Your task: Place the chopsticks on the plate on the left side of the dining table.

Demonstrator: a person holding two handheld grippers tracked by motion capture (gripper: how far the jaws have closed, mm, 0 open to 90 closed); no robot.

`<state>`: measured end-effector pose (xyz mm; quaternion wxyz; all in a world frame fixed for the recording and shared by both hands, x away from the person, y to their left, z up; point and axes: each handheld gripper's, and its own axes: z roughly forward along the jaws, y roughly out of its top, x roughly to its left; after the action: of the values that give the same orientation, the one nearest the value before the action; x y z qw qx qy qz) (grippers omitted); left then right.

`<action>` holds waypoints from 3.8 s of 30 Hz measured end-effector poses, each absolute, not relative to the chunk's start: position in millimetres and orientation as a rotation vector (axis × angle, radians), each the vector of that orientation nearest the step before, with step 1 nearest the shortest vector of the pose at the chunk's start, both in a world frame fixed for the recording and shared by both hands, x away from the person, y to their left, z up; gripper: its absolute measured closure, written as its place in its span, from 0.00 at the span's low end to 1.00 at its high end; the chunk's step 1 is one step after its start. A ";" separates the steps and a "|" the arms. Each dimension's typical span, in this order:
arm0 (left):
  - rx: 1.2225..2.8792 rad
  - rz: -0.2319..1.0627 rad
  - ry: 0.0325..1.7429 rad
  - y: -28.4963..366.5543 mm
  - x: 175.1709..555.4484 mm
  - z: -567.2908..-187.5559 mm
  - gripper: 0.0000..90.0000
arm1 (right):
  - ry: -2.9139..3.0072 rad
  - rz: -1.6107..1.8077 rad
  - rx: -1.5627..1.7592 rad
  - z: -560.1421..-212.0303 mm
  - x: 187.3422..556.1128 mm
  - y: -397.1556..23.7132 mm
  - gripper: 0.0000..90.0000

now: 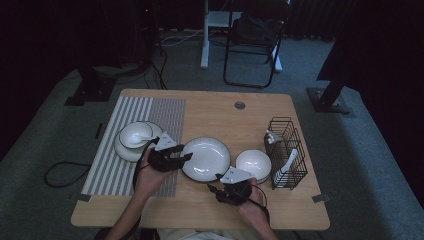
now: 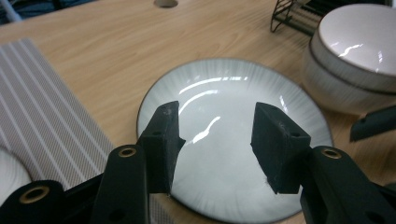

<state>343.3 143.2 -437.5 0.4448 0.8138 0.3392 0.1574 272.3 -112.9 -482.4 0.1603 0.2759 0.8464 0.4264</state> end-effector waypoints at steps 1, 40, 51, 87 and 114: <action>2.020 0.391 0.832 141.3 344.6 -435.2 0.59 | 2.417 1.213 0.791 -482.8 271.5 -113.3 0.57; 2.068 0.389 0.523 46.6 378.5 -376.5 0.59 | 2.443 1.190 0.804 -512.3 261.6 -124.1 0.56; 2.082 0.347 0.461 12.7 387.7 -371.2 0.60 | 2.445 1.183 0.825 -516.3 261.5 -127.1 0.56; 2.114 0.325 0.365 -66.2 396.3 -362.4 0.82 | 2.456 1.165 0.832 -523.4 258.9 -126.7 0.56; 2.158 0.274 0.436 -96.9 419.0 -378.0 0.89 | 2.467 1.163 0.826 -525.0 258.9 -126.1 0.56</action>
<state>419.0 -96.9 -378.0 0.4454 0.8709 0.1759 0.1105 258.9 -126.1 -525.0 0.1453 0.2867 0.8566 0.4037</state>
